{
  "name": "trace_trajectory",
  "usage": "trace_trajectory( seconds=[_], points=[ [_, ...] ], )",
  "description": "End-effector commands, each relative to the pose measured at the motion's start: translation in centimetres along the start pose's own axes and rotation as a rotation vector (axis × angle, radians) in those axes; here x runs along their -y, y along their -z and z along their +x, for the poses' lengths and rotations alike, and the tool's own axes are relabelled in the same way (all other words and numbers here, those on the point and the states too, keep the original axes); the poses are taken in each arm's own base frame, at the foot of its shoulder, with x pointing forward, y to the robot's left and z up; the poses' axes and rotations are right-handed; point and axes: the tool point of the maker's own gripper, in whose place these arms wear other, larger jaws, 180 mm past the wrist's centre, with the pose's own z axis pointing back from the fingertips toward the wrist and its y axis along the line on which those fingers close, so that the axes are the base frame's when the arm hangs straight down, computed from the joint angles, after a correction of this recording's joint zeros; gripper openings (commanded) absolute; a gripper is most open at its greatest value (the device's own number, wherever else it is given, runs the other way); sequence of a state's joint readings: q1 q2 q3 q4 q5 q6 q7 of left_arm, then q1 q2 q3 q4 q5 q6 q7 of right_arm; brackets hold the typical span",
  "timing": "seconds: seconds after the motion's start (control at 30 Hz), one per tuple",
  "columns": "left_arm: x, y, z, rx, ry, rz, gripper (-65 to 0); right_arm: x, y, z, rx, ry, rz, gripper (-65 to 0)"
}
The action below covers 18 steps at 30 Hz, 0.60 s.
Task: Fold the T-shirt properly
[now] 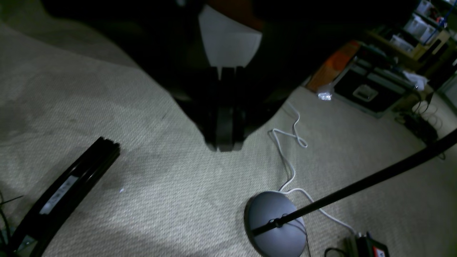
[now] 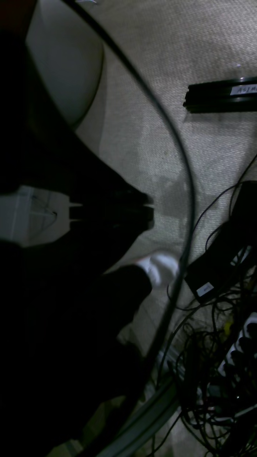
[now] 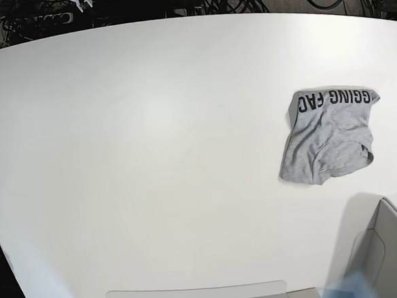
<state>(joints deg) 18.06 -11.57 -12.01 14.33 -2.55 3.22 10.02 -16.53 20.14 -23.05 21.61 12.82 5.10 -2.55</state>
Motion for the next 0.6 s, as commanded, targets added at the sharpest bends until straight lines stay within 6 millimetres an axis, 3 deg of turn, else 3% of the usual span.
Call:
trace_trajectory(
  seconds=[0.0,0.1,0.3,0.57],
  points=[
    [-0.7,0.1,0.4,0.007,-0.003,0.017,-65.0,0.4,-0.2,-1.2,-0.025,-0.025,-0.003,-65.0],
    [-0.1,0.0,1.1,0.016,-0.008,0.009,-65.0,0.8,-0.3,-1.2,-0.04,-0.104,0.001,-65.0],
    [0.2,0.0,1.6,0.025,-0.012,0.004,-65.0,-0.6,-0.3,-1.6,-0.052,-0.206,0.037,-65.0],
    [1.0,-0.4,6.0,0.087,-0.037,-0.01,-65.0,-0.2,-0.5,-0.5,-0.019,-0.214,0.038,-65.0]
  ],
)
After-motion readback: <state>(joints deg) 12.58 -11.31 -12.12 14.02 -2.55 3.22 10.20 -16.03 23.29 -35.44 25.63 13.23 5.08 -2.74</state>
